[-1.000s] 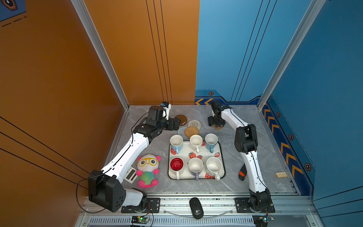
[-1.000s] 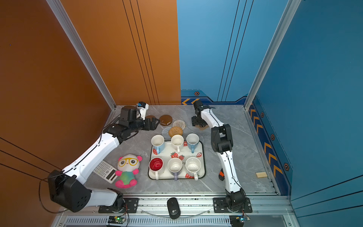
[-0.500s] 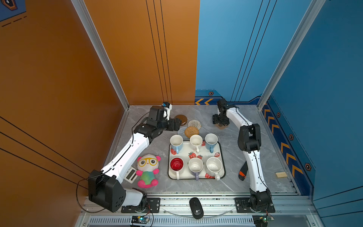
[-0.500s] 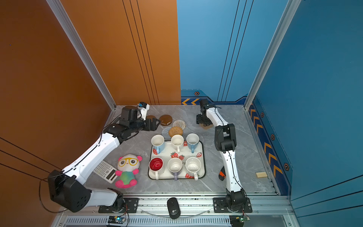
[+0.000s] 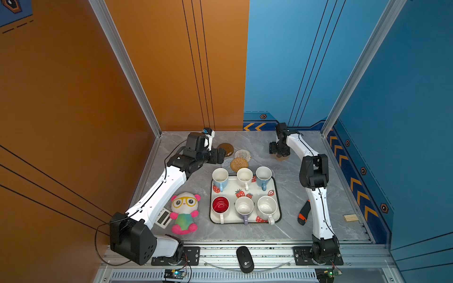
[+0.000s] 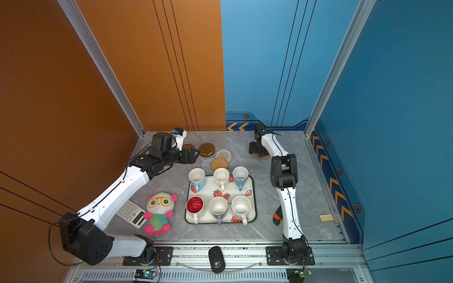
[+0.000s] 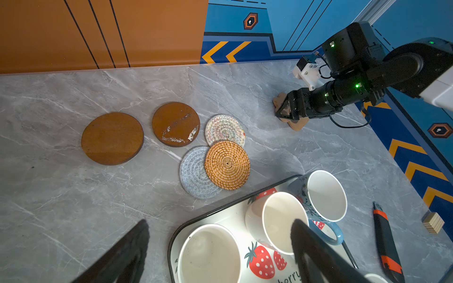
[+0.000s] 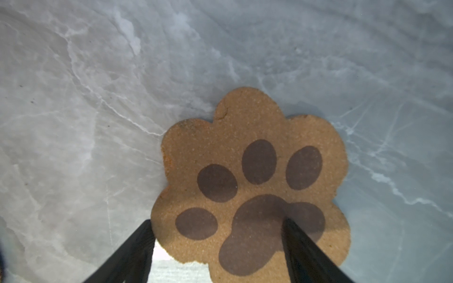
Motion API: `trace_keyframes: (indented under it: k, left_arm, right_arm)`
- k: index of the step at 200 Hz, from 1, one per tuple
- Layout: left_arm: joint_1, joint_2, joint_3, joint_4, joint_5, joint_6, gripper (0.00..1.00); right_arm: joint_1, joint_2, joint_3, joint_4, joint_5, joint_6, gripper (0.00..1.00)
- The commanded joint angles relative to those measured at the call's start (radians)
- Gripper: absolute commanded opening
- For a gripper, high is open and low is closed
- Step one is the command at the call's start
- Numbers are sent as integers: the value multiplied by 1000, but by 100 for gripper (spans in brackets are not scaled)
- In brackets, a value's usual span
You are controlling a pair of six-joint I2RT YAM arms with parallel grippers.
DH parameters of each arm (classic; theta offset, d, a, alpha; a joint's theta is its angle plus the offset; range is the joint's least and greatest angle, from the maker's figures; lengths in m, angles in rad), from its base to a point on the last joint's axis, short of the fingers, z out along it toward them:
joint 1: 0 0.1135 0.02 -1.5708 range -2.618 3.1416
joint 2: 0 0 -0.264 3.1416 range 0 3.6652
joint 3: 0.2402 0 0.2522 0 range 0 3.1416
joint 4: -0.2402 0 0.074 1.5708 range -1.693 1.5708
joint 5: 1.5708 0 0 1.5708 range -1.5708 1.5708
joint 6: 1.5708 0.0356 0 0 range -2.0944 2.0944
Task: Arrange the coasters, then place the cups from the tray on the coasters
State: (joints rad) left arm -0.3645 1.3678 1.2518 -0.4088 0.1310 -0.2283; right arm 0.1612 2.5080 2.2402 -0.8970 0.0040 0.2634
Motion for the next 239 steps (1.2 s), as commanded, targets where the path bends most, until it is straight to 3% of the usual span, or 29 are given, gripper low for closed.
trace_keyframes:
  k: [1,94,146,178,198,209,239]
  left_arm:
    - [-13,-23,21,-16,-18,17,91]
    - [-17,-42,12,-21,-28,20,92]
    - [-22,-33,18,-21,-30,15,91]
    - [-26,-16,24,-21,-25,12,92]
    - [-29,-5,27,-21,-25,14,91]
    - [-28,2,30,-21,-25,12,91]
    - [-32,19,39,-21,-23,9,91]
  right_arm:
    - [-34,12,-42,-64,33,20,78]
    - [-54,-11,-46,-63,6,29,81]
    - [-35,-110,-45,-7,-63,43,88]
    - [8,-166,-39,30,-115,47,86]
    - [45,-171,-28,55,-185,64,79]
    - [67,-156,-7,55,-217,68,69]
    - [134,-81,76,62,-310,85,31]
